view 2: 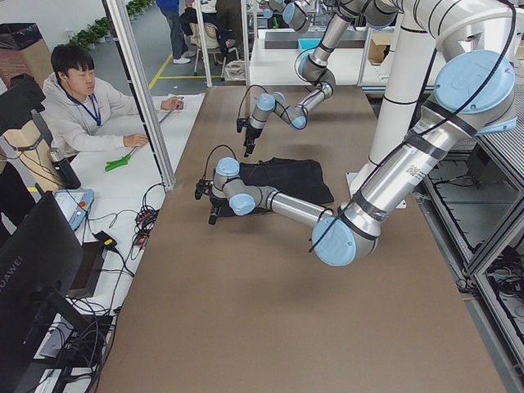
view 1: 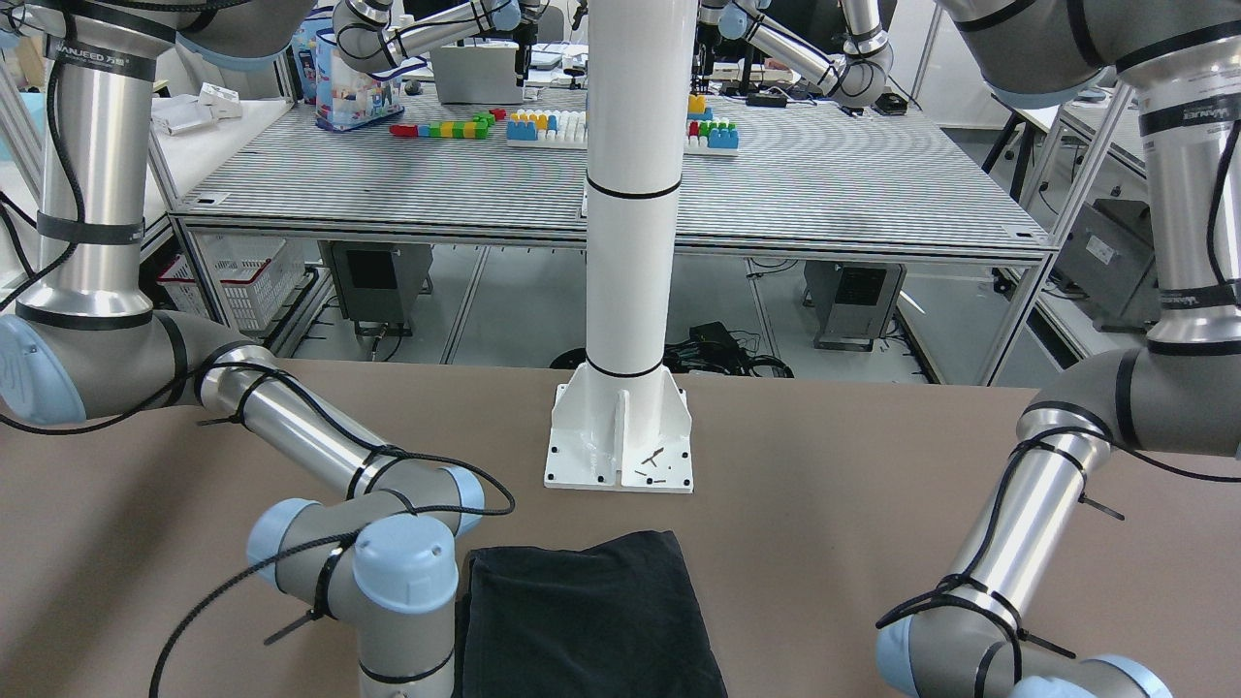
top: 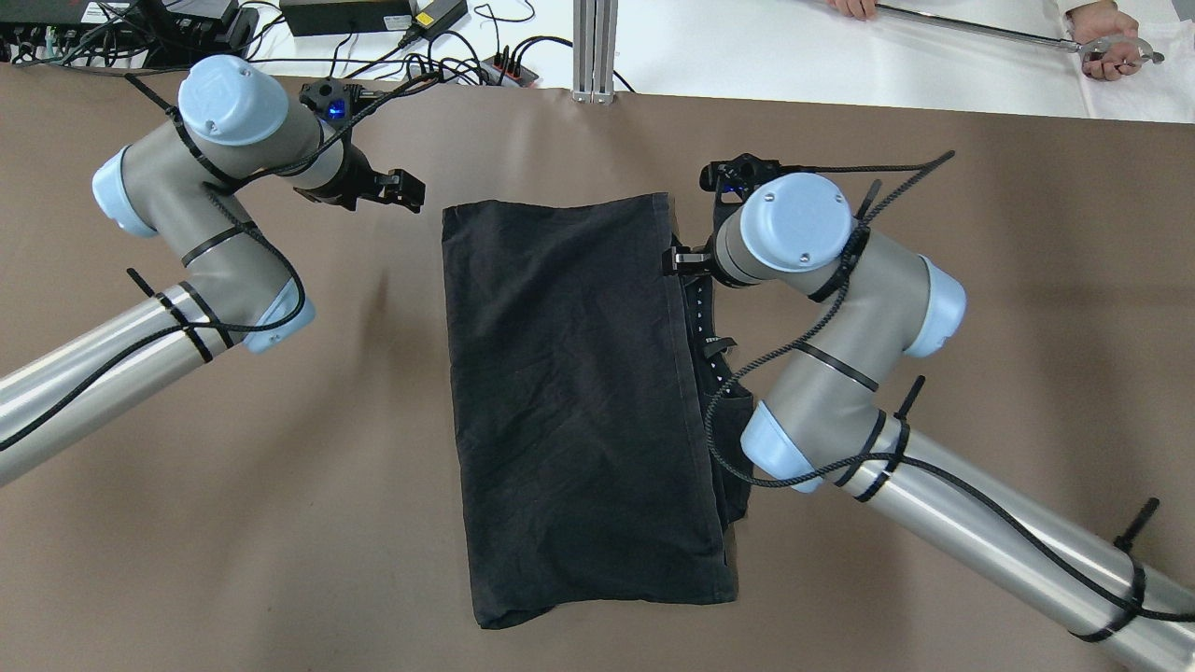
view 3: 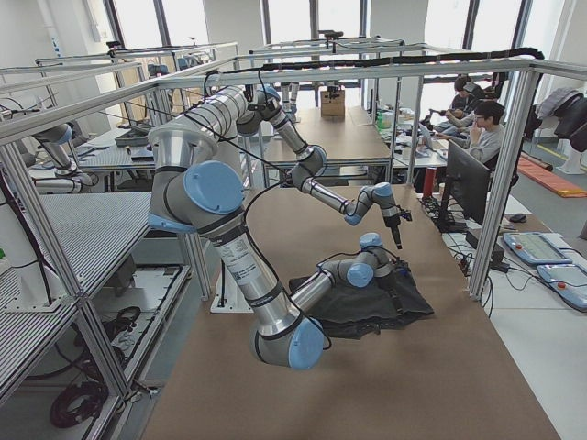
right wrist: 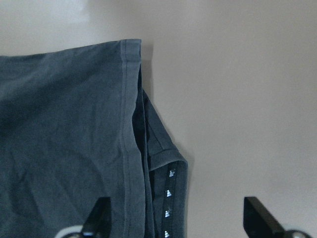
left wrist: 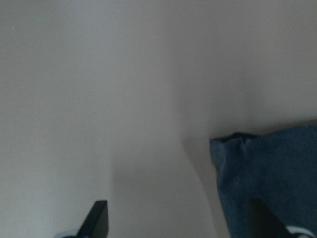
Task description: Fold clothes
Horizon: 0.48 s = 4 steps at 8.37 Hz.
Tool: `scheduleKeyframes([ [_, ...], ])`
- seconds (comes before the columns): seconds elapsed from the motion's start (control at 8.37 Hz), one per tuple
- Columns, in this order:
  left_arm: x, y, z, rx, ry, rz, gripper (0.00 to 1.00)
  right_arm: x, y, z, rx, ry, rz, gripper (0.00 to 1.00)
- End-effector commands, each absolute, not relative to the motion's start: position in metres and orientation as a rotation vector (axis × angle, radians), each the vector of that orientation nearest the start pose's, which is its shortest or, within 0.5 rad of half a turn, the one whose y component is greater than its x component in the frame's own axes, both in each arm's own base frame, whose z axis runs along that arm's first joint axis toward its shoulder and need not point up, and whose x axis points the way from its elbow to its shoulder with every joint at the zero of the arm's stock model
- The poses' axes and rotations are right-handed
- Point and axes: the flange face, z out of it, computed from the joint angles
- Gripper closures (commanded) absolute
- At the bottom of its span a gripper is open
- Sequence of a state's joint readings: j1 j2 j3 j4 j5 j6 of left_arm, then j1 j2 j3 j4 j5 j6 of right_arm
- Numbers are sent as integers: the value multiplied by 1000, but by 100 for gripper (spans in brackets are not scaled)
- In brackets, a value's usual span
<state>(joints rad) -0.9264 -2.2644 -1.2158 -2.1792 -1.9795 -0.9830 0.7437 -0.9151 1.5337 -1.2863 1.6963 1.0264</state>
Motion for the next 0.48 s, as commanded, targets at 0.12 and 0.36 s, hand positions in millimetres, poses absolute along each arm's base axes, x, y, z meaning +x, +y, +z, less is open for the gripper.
scheduleKeyframes([
  [0.12,401,-554,337,242,1065,-219,0,-408,-528,277,444,-987,283,8],
  [0.36,462,-505,331,211,1073,-260,0,-414,-522,272,411,-1018,342,8],
])
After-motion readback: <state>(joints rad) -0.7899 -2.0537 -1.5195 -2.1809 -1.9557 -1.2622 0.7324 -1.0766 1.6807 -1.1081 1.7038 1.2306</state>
